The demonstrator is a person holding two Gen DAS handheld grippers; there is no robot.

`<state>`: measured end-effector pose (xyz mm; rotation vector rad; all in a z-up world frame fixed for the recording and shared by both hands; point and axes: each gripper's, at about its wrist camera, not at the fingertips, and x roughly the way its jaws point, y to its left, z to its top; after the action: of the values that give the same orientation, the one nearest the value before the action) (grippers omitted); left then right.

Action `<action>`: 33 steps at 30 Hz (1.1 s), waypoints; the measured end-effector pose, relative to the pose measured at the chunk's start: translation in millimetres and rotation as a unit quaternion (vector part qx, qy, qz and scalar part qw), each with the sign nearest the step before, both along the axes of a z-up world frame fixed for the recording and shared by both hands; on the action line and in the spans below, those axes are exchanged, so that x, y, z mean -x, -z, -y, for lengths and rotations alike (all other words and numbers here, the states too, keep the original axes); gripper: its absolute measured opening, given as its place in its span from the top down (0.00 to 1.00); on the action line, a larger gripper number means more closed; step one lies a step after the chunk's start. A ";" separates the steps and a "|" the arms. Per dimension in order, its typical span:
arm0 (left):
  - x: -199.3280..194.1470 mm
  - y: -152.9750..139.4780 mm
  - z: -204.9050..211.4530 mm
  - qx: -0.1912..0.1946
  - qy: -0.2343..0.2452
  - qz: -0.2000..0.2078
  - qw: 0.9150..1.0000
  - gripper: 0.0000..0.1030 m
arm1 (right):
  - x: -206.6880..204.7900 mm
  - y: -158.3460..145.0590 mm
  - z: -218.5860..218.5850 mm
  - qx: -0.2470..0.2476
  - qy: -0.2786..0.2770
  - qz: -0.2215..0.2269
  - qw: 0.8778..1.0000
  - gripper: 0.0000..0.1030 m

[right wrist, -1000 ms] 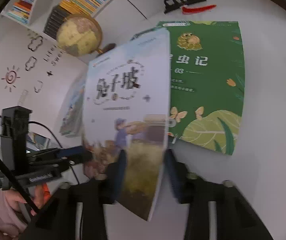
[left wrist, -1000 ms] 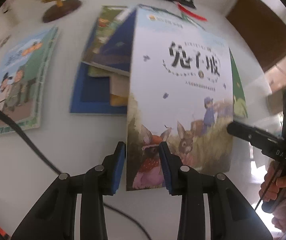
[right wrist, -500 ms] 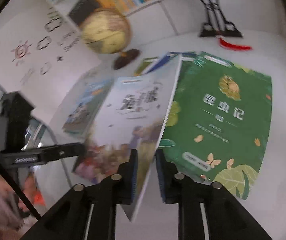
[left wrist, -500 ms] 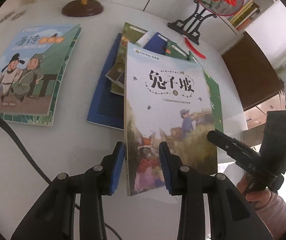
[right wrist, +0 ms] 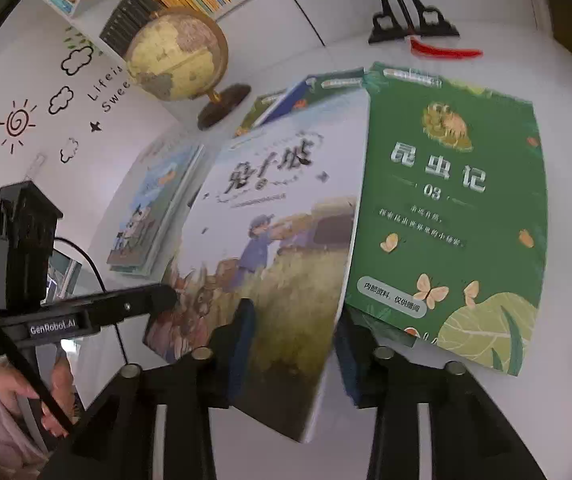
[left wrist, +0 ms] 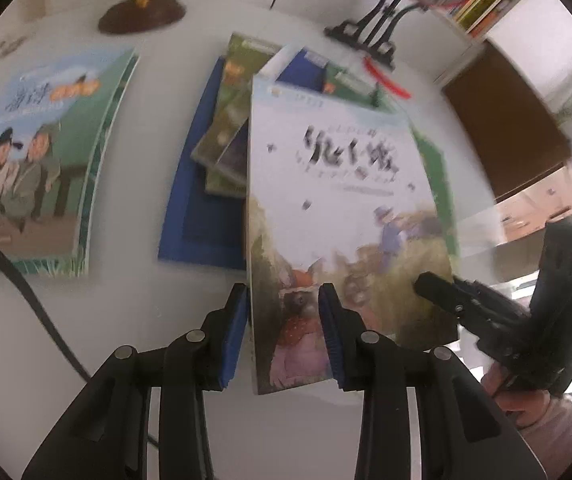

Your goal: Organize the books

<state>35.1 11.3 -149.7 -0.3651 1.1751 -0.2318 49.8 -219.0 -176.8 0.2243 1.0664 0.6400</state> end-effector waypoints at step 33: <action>13.3 -51.2 -198.7 0.049 -0.155 0.087 0.983 0.69 | 3.8 -80.0 -220.8 0.081 -0.163 0.177 0.967 0.83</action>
<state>21.8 210.0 -98.5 -0.5951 0.9218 -0.0485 46.0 1.8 -96.7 -0.2078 0.8079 0.8465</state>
